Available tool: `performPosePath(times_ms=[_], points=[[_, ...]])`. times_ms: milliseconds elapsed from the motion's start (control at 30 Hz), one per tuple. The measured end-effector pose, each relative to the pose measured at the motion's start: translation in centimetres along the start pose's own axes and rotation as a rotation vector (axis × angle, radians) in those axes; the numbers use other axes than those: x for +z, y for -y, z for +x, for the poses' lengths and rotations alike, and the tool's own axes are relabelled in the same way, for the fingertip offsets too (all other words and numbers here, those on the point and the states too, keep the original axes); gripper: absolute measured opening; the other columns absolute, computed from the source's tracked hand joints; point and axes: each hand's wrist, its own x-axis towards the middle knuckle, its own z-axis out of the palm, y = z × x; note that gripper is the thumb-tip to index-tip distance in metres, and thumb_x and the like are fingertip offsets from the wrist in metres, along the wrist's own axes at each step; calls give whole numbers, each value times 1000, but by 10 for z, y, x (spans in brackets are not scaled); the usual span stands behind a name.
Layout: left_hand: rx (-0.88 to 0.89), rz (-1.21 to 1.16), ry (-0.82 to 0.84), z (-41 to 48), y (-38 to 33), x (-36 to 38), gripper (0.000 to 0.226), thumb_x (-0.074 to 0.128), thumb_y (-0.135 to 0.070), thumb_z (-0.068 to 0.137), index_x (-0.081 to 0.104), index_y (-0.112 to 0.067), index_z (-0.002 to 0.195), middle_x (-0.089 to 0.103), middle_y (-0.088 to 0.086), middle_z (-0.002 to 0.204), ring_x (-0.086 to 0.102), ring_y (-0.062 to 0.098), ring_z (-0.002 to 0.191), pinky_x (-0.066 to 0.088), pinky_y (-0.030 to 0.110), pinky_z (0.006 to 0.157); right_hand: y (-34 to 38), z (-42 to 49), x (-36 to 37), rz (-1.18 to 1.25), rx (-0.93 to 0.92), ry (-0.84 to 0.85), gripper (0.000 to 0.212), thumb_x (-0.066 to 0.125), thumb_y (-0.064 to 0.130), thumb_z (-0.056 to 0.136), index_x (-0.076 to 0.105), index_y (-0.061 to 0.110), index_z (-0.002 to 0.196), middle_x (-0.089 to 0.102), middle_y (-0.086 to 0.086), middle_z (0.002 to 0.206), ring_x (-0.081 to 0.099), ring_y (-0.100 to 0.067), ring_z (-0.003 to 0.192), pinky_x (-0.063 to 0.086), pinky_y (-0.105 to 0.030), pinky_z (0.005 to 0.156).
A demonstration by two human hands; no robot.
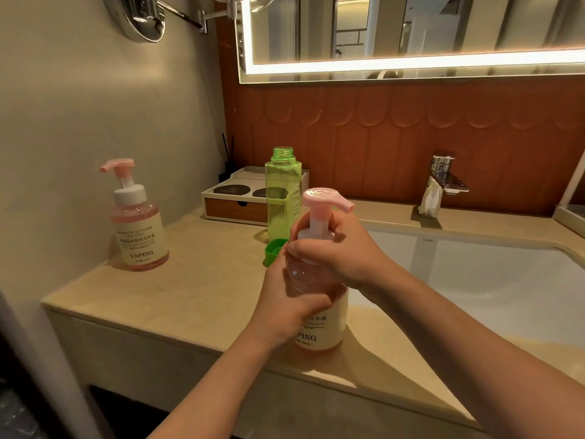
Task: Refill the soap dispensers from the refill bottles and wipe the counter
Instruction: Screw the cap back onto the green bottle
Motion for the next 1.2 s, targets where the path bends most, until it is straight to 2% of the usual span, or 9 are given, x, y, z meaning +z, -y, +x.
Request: performPosePath(times_ms=[67,200,300,433,600,667,733,867,1200], points=[[10,36,-29,-2,-1,2,61,72,6,67,48,-35,105,60,-13,103,59,-6,95,47,11,78,3,-2,2,-19,19,-31,18,70,12,77,58,25,75,59,5,78,58,-9,79,47,-21,69],[40,112,-125,-5,-3,8,64,79,-7,66,49,-35,116,61,-14,109,57,1,104,46,19,87,7,-2,5,-48,62,-70,16,69,15,78,57,26,79,58,5,81,56,-10,82,48,-23,71],[41,176,-203,-10,-9,15,66,79,-16,69,45,-34,122,55,-24,103,53,-5,97,40,10,81,8,-1,9,-32,118,-101,13,68,18,78,59,25,82,59,4,83,56,-11,84,45,-23,70],[3,202,-197,-15,-16,17,71,77,-24,71,39,-30,130,49,-23,104,46,-3,103,36,9,81,7,2,16,-135,169,-182,9,65,33,80,59,31,74,62,4,86,57,-19,97,48,-41,89],[-49,159,-123,-14,-19,8,72,82,-26,64,40,-32,121,53,-22,104,49,4,104,40,27,89,24,-6,-7,-130,217,187,22,49,44,89,54,28,103,55,12,99,53,-2,90,41,-15,69],[-41,170,-127,-16,-17,3,68,82,-26,63,40,-33,117,53,-21,103,51,3,99,43,27,87,24,-10,-19,-188,202,267,32,45,44,91,54,25,115,55,14,109,51,1,97,39,-14,76],[-11,191,-145,-17,-13,-3,68,81,-27,63,40,-33,117,55,-17,106,53,3,99,46,24,81,20,-13,-28,-249,192,265,40,46,43,91,54,20,123,55,9,119,50,-3,106,38,-14,83],[3,195,-172,-18,-8,-24,69,81,-28,63,41,-31,119,55,-16,109,55,2,100,46,22,78,5,-18,-36,-350,217,278,31,48,40,92,54,23,117,54,9,116,51,-3,105,39,-12,79],[-110,223,-309,17,5,-94,70,75,-24,73,34,-30,129,50,-9,124,50,20,115,43,48,95,-31,4,-22,-566,211,236,33,48,37,94,54,20,121,54,0,128,49,-12,114,41,-28,97]])
